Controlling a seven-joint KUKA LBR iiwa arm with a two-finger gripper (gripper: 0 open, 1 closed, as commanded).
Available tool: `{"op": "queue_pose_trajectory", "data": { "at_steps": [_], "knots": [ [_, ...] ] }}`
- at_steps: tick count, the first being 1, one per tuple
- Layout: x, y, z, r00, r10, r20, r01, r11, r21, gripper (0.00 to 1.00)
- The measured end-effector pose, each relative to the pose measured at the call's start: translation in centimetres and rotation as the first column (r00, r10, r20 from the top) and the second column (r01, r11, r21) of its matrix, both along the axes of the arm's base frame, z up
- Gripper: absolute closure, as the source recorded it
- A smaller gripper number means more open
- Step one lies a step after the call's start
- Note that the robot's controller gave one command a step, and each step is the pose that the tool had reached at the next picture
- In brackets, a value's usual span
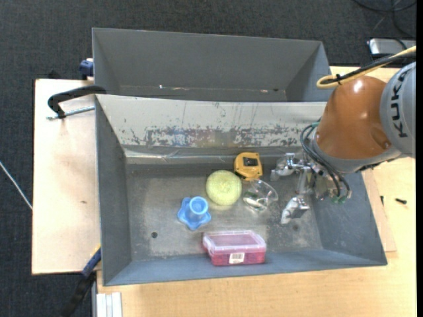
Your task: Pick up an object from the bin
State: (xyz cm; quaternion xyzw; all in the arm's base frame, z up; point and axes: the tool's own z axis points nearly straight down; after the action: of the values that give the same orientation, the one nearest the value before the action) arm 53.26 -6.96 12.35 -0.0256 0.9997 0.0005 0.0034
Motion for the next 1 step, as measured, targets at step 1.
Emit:
{"op": "queue_pose_trajectory", "data": {
  "at_steps": [1],
  "knots": [
    [2.58, 3.95, -2.37, 1.000, -0.029, -0.009, 0.029, 1.000, -0.002, 0.00]
  ]
}}
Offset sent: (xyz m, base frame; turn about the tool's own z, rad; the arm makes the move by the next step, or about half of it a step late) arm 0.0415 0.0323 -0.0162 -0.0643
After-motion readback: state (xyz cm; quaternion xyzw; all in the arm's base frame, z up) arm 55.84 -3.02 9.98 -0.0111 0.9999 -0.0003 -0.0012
